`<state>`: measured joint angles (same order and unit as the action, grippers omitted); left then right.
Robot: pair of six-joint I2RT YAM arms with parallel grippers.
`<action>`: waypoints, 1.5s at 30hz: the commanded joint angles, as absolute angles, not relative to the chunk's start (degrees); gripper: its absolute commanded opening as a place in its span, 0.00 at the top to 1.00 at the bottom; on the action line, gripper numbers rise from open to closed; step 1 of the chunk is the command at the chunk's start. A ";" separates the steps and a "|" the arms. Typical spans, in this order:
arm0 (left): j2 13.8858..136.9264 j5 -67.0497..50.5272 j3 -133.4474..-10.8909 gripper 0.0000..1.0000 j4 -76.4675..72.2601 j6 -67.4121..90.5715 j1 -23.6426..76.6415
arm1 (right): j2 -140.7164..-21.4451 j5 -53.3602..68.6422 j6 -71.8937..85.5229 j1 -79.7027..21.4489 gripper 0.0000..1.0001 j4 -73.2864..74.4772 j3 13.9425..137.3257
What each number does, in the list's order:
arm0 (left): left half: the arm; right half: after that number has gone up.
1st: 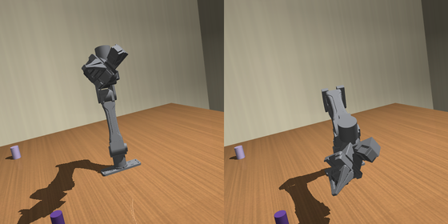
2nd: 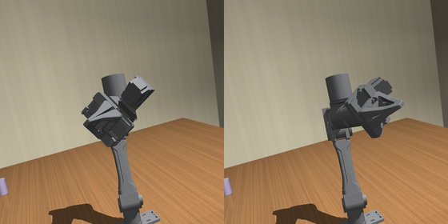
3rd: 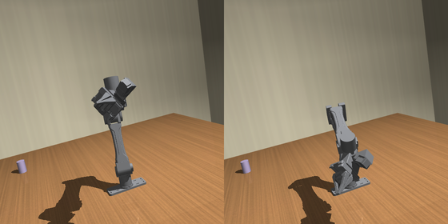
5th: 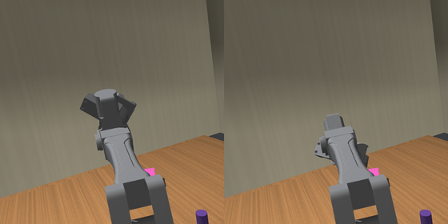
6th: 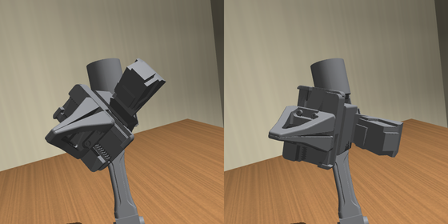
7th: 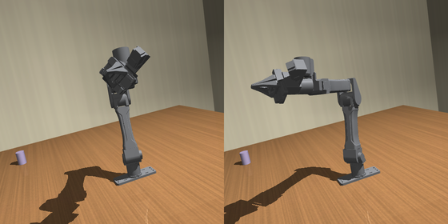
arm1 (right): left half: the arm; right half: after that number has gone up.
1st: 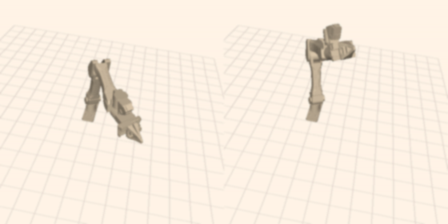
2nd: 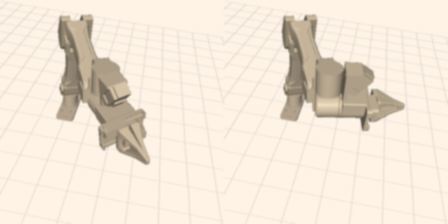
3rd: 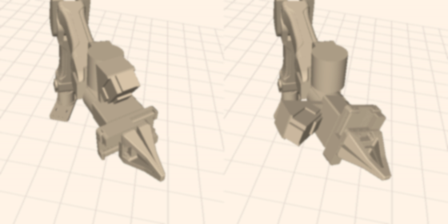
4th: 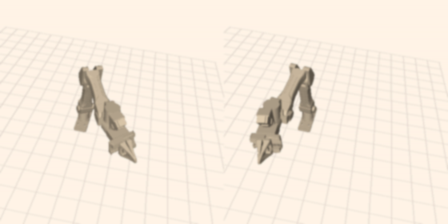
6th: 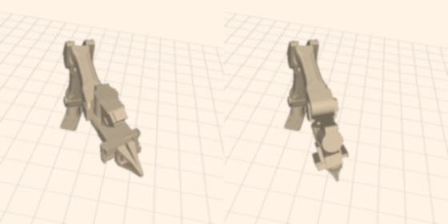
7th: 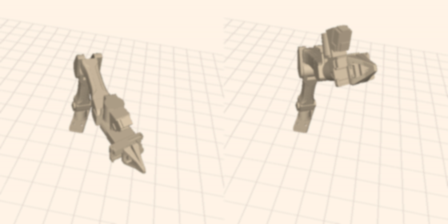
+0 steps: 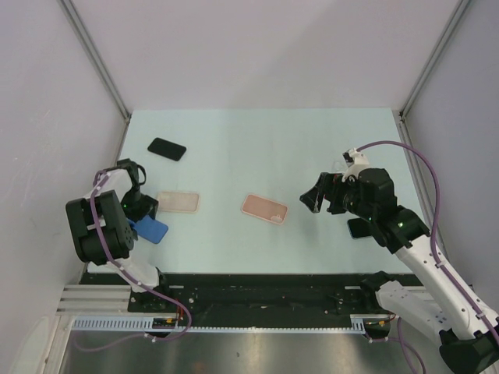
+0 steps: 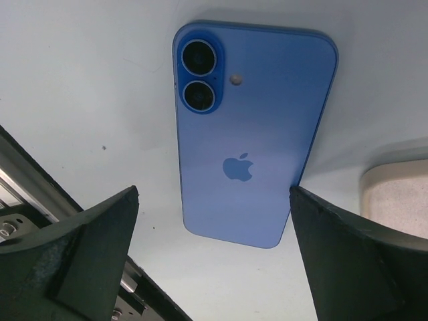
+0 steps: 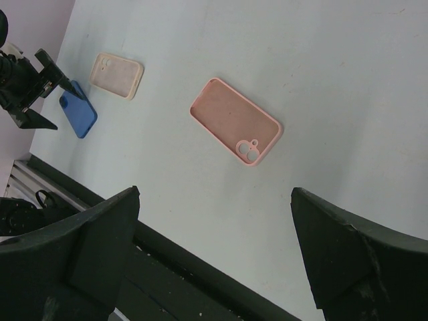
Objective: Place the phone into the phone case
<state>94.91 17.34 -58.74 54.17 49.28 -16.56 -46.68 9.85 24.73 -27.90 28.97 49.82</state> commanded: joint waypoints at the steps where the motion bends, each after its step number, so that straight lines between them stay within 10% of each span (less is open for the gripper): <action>1: 98.43 15.82 -59.76 0.00 50.19 49.49 -16.88 | -46.85 9.58 24.35 -28.12 0.00 27.95 49.92; 37: 94.57 15.29 -56.52 0.03 51.33 49.22 -17.05 | -45.53 9.93 24.26 -28.13 0.00 28.65 49.83; 45: 94.83 12.92 -54.41 0.28 49.84 49.40 -18.19 | -45.88 10.64 24.17 -28.13 0.00 27.77 49.83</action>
